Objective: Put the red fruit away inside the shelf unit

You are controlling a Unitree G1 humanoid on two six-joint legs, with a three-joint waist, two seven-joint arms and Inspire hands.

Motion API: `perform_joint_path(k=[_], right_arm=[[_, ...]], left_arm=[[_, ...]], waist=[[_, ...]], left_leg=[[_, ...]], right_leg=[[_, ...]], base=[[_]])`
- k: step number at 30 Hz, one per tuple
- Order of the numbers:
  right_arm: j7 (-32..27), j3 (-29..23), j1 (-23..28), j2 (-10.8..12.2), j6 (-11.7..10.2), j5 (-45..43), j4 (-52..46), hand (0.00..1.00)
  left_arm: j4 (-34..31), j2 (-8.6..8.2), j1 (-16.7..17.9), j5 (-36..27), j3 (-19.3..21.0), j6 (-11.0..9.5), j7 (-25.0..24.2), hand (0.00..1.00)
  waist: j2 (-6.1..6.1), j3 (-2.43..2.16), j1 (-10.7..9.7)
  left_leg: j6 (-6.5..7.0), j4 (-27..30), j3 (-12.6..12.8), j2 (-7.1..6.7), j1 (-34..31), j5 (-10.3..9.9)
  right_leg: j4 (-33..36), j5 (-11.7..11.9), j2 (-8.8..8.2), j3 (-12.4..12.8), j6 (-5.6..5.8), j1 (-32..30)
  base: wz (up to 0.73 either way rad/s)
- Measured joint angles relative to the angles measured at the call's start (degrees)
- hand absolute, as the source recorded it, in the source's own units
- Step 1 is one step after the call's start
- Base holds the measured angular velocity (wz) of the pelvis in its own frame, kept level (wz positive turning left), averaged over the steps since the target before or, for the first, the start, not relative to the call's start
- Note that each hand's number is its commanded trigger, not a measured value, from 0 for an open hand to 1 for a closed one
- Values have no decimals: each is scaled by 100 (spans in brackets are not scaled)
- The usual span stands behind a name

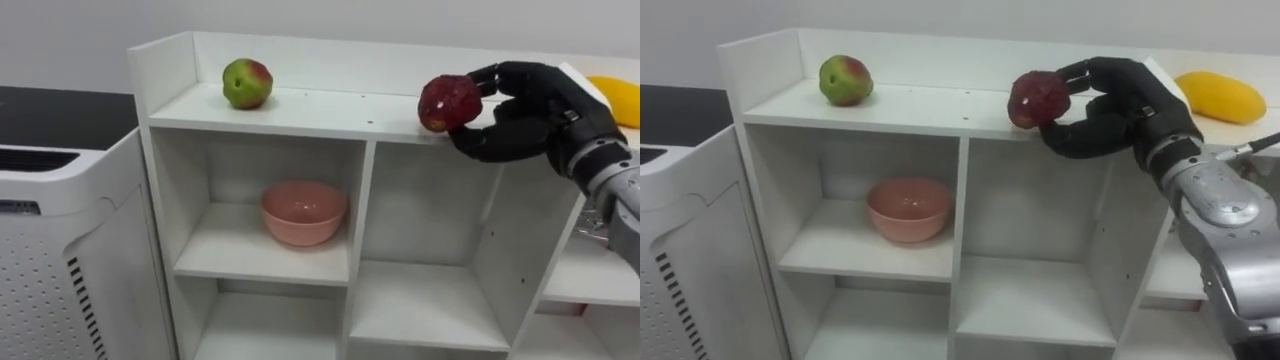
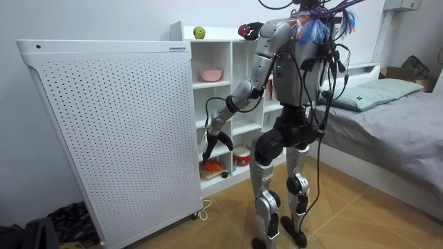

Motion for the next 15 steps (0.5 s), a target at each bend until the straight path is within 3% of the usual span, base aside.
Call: perform_joint_path(k=[7,12,15], right_arm=[[48,-27,315,188,49,671,-588,100],[94,-93,1406,413,50,1428,-1720,100],[138,-94,1723,491,50,1423,-1977,100]], left_arm=[[102,-34,8,-46,-2,-37,107,0],[223,-92,132,-105,8,-37,213,0],[221,-155,184,-99,8,-59,298,0]], waist=[[66,33,3],[142,58,20],[255,50,-2]], left_leg=[[0,-39,72,7,138,0],[1,-88,132,12,176,-1],[2,-90,140,10,181,-1]], right_leg=[[-17,0,14,169,0,86],[-16,1,22,229,2,84],[-9,5,22,245,7,78]], base=[[-4],[-6],[0]])
